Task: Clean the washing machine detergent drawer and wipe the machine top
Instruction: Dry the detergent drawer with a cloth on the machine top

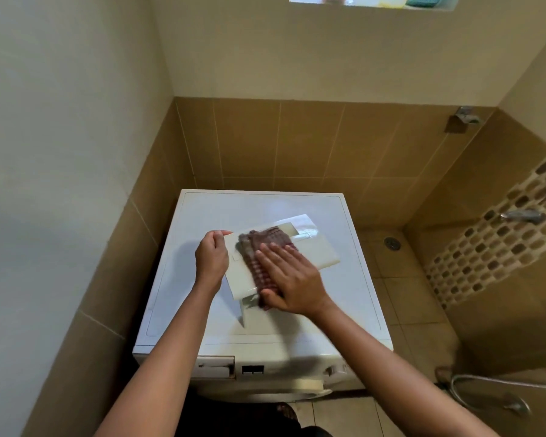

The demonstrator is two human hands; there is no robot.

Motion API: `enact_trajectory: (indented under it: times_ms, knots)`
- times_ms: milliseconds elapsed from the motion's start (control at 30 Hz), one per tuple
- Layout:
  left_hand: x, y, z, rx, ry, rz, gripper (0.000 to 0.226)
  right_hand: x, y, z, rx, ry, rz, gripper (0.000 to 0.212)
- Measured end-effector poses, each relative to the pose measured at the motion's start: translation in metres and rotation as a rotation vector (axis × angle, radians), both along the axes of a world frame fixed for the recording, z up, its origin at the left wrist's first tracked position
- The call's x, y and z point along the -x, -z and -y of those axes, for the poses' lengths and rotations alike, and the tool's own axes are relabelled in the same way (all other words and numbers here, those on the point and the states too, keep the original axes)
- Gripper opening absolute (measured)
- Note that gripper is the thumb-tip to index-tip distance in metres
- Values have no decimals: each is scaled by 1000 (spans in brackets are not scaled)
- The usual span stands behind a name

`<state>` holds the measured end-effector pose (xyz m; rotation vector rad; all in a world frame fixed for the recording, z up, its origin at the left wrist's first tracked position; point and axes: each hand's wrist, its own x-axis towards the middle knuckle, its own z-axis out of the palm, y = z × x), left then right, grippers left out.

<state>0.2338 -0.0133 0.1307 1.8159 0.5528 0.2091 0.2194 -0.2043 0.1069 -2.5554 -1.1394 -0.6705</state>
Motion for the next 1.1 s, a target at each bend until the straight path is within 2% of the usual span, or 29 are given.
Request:
enact_trajectory:
  times_ms: [133,300,367,433,500,600,700,867,967,1100]
  knots:
    - [1,1,-2,-25,50,-10,27,-25,8,61,59,33,23,69]
    - [3,1,-3,-27,85,-17,22,-40,12,99,71,120,-8,59]
    - [7,3,-7,-17,81,-34,22,-37,10,95,-32,241,-183,63]
    - [12,5,-13,-17,78,-57,24,-33,-1,83,-187,386,-402,47]
    - [17,6,-17,-49,91,-71,28,-33,-12,68,-353,441,-538,32]
    - [23,9,-21,-102,155,-139,55,-43,-22,45,-530,389,-496,27]
    - [33,13,-22,-21,185,-313,102,-55,-32,19,-601,361,-482,25]
    - [52,21,-8,161,251,-470,149,-68,-45,-19,-628,319,-536,28]
    - [61,31,1,252,287,-544,158,-71,-40,-34,-604,322,-589,33]
    - [67,39,8,228,329,-670,164,-65,-29,-52,-587,306,-681,29]
